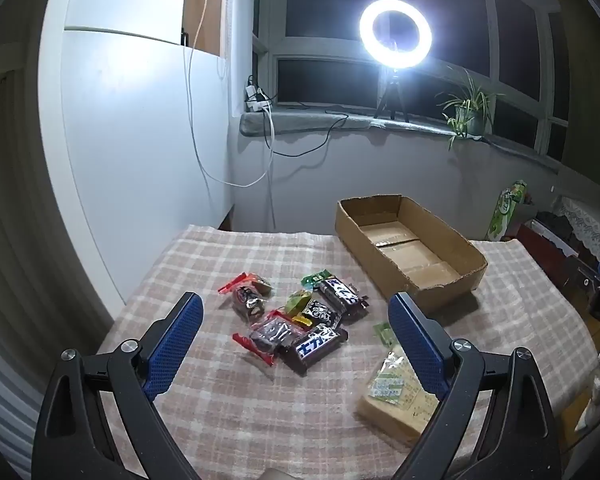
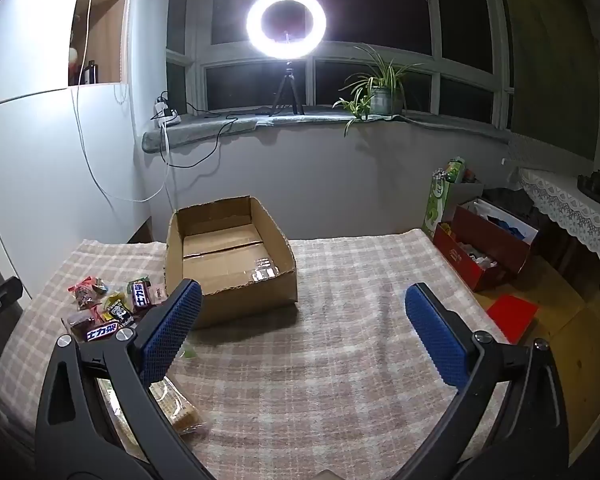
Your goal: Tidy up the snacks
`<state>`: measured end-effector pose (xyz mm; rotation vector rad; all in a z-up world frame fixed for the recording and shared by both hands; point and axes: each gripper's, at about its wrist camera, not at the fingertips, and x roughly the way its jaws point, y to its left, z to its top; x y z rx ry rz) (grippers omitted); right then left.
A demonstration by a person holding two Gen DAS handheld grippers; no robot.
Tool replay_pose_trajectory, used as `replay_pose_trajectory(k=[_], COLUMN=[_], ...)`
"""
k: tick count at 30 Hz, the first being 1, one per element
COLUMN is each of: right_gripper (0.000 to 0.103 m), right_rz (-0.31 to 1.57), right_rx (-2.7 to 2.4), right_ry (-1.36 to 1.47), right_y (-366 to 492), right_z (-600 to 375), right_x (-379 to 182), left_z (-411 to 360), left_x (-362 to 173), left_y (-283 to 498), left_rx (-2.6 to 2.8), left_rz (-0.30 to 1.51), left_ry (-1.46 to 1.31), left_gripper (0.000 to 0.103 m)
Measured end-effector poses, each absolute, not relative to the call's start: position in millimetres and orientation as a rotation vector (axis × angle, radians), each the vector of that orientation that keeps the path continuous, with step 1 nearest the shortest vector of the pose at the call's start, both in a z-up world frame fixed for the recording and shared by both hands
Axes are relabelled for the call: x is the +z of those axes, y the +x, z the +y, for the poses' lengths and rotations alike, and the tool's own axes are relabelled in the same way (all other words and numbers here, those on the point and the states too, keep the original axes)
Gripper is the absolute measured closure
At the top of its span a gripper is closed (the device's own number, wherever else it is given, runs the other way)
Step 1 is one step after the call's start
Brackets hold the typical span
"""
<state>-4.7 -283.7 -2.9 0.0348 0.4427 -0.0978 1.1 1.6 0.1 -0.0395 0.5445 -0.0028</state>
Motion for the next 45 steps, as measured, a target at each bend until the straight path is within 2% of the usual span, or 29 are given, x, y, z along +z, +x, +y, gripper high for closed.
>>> replay_pose_trajectory(k=[45], right_gripper=[0.0], right_rz=[0.443], right_rx=[-0.089], right_ry=[0.032], right_y=[-5.1], right_z=[-284.0], right_x=[-2.3], left_z=[-2.3], left_x=[3.1], left_y=[-5.5], left_rx=[-0.017], left_rz=[0.52], left_ry=[-0.049], left_gripper=[0.009])
